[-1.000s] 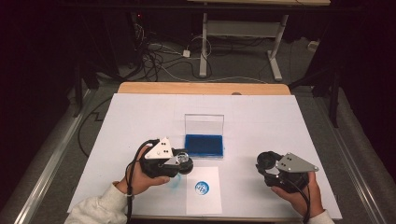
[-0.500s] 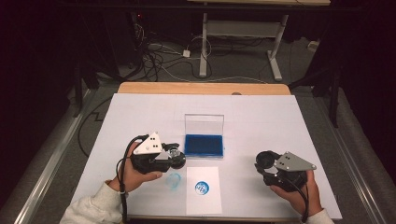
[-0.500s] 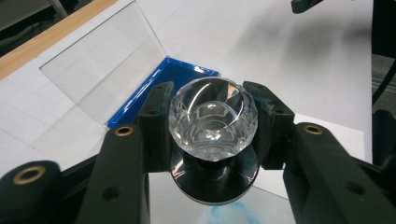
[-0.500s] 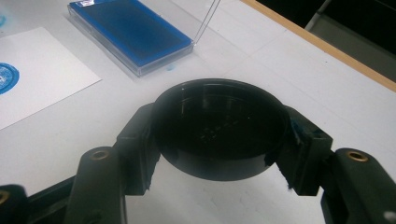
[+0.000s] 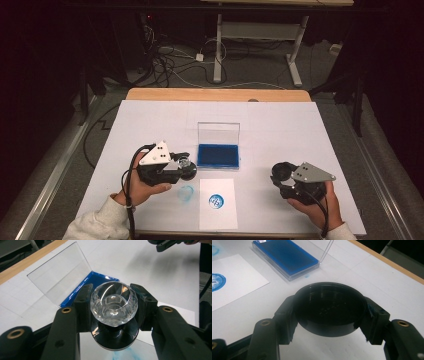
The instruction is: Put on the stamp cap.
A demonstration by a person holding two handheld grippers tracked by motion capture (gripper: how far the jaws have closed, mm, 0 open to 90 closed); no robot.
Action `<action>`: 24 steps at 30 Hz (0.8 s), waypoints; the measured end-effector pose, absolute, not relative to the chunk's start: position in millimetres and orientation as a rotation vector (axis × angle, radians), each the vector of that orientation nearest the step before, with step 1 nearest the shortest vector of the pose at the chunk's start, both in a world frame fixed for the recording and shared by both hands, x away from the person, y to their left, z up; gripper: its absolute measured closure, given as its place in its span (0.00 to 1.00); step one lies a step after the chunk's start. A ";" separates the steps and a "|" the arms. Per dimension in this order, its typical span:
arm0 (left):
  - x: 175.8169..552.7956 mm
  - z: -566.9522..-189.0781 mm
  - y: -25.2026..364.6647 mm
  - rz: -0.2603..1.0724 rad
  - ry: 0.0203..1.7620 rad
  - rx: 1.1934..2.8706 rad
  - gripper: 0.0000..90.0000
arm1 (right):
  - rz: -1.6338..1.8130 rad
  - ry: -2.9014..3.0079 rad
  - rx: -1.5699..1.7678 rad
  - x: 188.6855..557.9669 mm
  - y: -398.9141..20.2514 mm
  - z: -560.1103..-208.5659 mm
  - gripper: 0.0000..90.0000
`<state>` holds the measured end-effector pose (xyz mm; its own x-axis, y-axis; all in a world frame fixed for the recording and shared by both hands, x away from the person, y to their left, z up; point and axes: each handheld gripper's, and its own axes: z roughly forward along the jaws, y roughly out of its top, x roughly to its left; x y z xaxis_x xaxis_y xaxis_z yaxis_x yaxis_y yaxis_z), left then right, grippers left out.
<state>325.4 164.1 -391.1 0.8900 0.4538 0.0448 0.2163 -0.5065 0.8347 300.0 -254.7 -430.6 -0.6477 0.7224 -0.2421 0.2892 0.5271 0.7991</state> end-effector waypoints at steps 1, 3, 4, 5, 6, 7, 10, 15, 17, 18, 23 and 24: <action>325.6 -391.3 164.5 0.319 0.485 2.114 0.61 | 1.018 2.209 0.822 300.7 -254.4 -430.7 0.42; 325.8 -391.1 164.9 0.320 0.488 2.112 0.61 | 1.021 2.215 0.818 301.7 -252.7 -431.3 0.42; 325.9 -390.7 164.9 0.320 0.489 2.111 0.61 | 1.027 2.220 0.820 302.1 -251.8 -431.7 0.42; 326.1 -390.0 164.8 0.320 0.488 2.109 0.61 | 1.032 2.225 0.819 302.5 -250.7 -432.1 0.42; 326.4 -389.3 164.5 0.319 0.487 2.103 0.61 | 1.040 2.231 0.818 302.8 -249.4 -432.7 0.42; 326.8 -388.5 163.9 0.322 0.486 2.102 0.61 | 1.046 2.239 0.819 303.5 -248.0 -433.4 0.43; 329.7 -385.7 160.8 0.321 0.478 2.096 0.61 | 1.058 2.259 0.803 304.1 -241.2 -434.2 0.42; 332.8 -382.4 152.7 0.312 0.463 2.082 0.61 | 1.098 2.295 0.779 305.3 -227.0 -435.1 0.43; 333.0 -381.5 149.1 0.305 0.454 2.079 0.61 | 1.102 2.304 0.758 305.4 -219.7 -434.6 0.43; 333.0 -380.9 147.3 0.309 0.451 2.080 0.61 | 1.118 2.314 0.752 305.9 -216.3 -434.0 0.43; 335.2 -378.4 141.1 0.292 0.438 2.069 0.61 | 1.166 2.339 0.731 309.3 -199.5 -433.6 0.43; 336.1 -378.2 139.9 0.285 0.438 2.067 0.61 | 1.165 2.346 0.725 309.9 -195.6 -434.2 0.43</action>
